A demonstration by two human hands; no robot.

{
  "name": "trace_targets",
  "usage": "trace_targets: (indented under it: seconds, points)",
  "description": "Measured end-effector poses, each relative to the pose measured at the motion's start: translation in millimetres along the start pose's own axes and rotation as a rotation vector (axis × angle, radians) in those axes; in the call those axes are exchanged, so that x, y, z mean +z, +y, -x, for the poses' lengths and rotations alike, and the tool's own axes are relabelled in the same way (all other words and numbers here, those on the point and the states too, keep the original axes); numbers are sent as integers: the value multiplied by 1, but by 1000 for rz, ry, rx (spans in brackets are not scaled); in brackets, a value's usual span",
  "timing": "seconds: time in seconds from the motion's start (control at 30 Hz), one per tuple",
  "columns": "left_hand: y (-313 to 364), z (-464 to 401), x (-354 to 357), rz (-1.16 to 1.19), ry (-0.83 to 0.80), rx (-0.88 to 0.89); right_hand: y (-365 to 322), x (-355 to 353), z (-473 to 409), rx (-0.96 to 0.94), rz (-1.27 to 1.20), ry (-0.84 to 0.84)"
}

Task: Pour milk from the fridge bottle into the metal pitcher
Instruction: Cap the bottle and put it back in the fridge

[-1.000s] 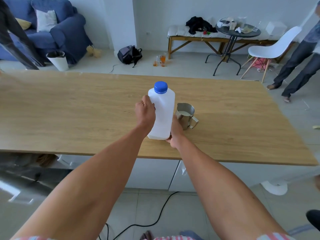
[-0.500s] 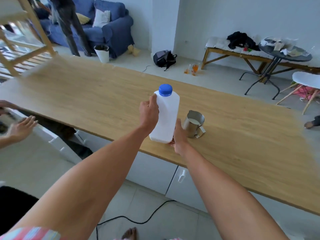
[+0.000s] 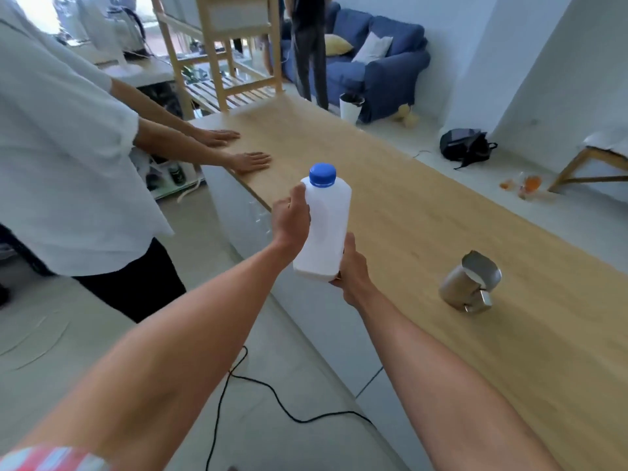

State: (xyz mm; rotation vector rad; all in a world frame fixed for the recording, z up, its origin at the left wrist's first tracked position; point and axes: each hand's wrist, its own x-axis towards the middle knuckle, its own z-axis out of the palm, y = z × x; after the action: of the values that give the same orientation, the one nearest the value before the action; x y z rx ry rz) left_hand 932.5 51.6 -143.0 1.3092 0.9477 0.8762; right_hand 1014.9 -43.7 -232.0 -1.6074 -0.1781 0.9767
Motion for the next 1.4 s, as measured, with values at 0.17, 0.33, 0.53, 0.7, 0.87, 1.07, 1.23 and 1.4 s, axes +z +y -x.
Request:
trace_targets:
  seconds: [0.17,0.33,0.53,0.7,0.87,1.07,1.23,1.4]
  points:
    - [8,-13,-90,-6,172,47,-4,87,18,-16,77,-146]
    - [19,-9,-196,47,345,55,4,189,50,-30,150,-262]
    - [32,9,-341,35,553,79,27,319,104,-46,210,-473]
    - [38,39,-457,32,720,141,64,422,151,-40,275,-605]
    - [40,88,-559,-10,905,114,101,506,212,-31,365,-729]
    - [46,162,-656,-24,1137,112,142,589,291,-7,496,-923]
    - [44,224,-715,-108,1339,88,177,636,355,6,589,-1090]
    - [37,280,-755,-107,1515,92,208,669,410,-7,682,-1277]
